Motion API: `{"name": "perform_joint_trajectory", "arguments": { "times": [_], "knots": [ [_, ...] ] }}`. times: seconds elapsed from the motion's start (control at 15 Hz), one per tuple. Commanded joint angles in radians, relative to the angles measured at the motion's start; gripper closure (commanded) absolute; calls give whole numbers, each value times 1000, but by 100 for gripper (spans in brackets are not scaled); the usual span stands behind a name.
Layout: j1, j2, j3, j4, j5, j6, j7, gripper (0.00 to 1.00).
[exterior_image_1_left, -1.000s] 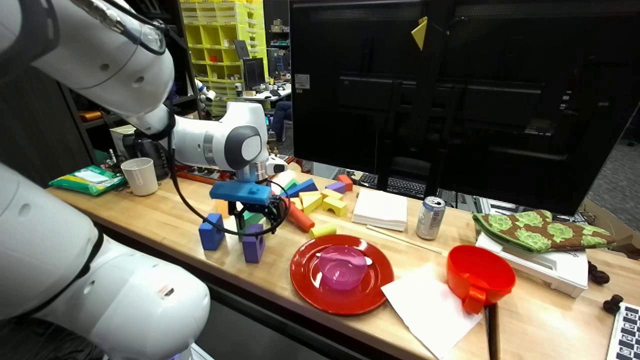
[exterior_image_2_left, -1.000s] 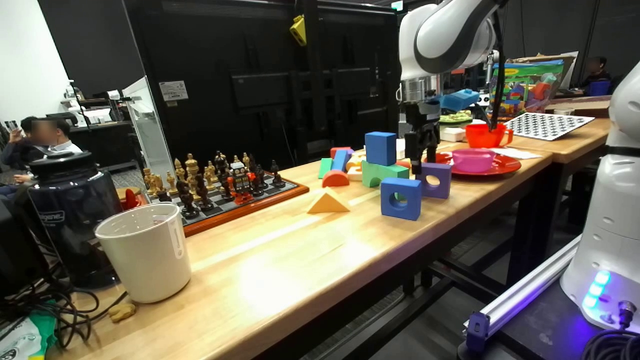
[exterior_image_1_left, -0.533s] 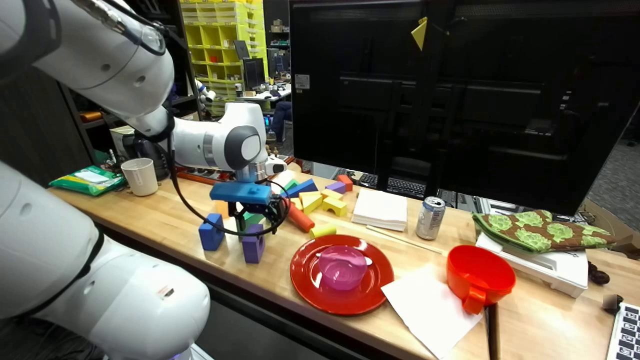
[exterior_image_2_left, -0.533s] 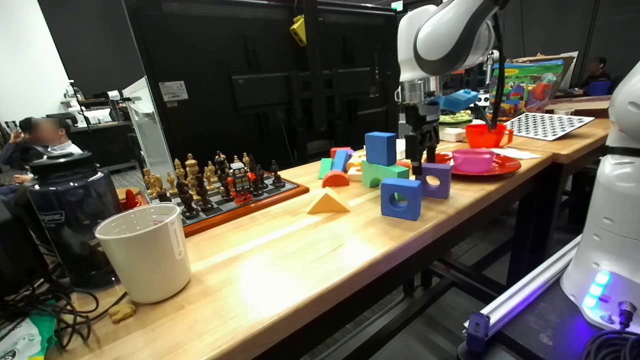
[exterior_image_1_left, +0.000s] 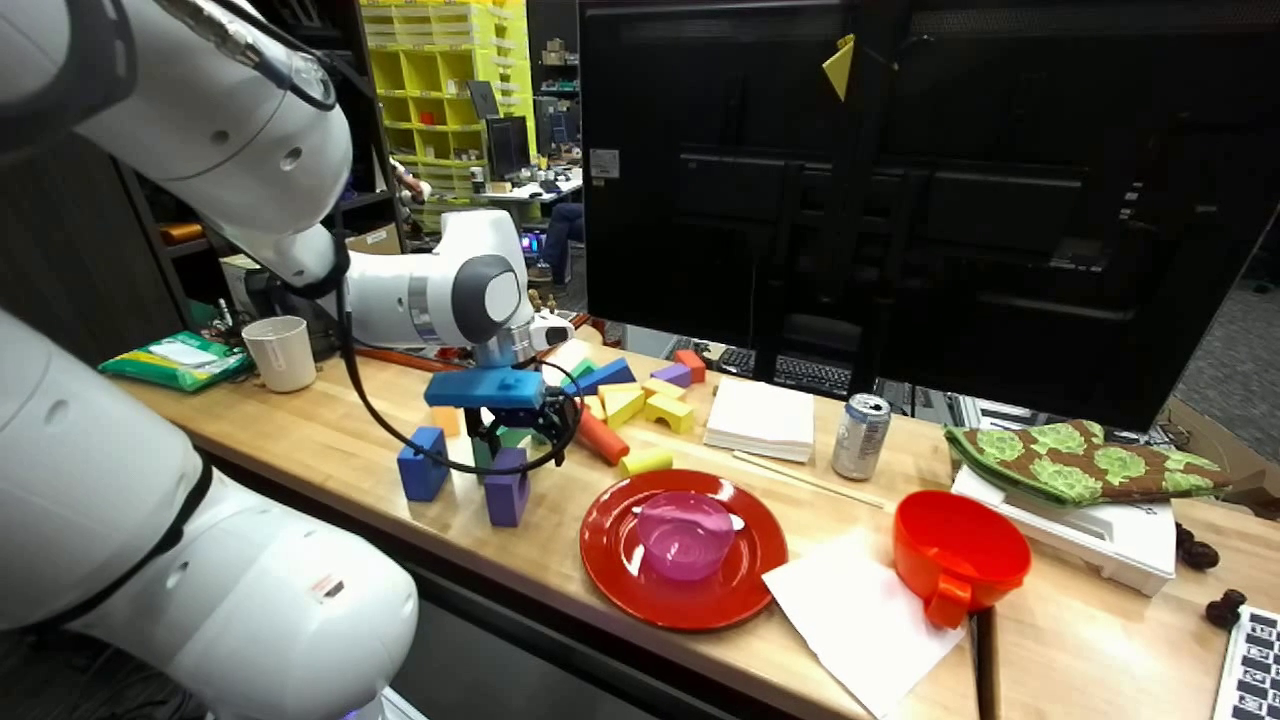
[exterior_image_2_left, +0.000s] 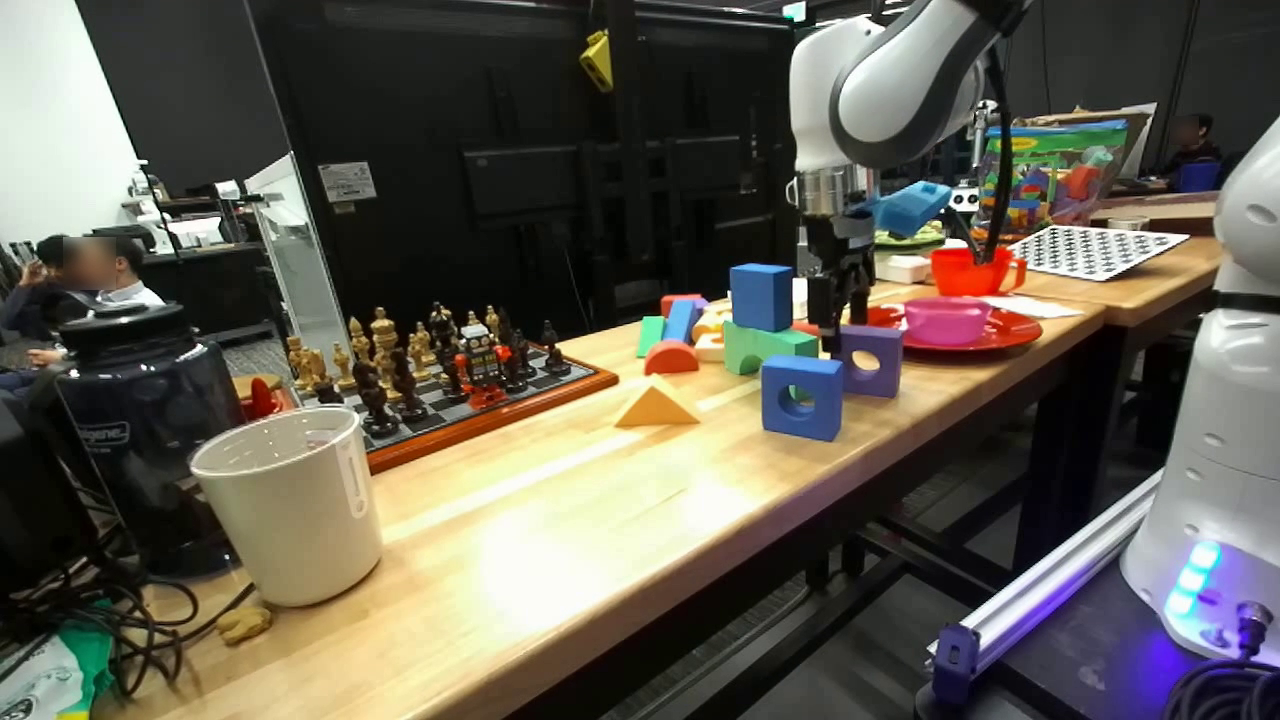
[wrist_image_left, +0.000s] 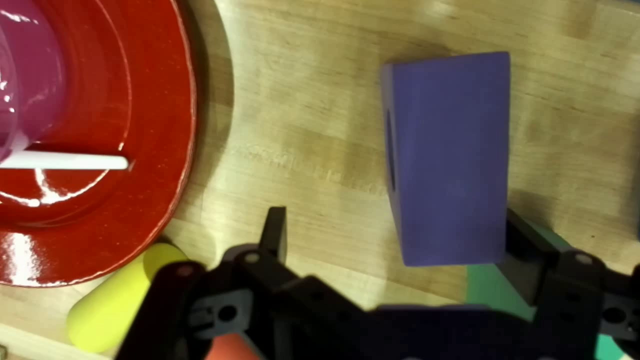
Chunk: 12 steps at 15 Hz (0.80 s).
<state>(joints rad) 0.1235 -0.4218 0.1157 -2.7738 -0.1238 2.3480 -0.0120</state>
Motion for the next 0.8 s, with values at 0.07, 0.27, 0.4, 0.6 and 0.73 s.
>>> {"name": "perform_joint_trajectory", "arguments": {
  "times": [0.07, 0.27, 0.4, 0.6, 0.73],
  "knots": [
    [-5, 25, 1, 1, 6, 28, 6, 0],
    [-9, 41, 7, 1, -2, 37, 18, 0],
    [-12, 57, 7, 1, -5, 46, 20, 0],
    [-15, 69, 6, 1, -6, 63, 27, 0],
    [-18, 70, 7, 1, -7, 74, 29, 0]
  ]
}}
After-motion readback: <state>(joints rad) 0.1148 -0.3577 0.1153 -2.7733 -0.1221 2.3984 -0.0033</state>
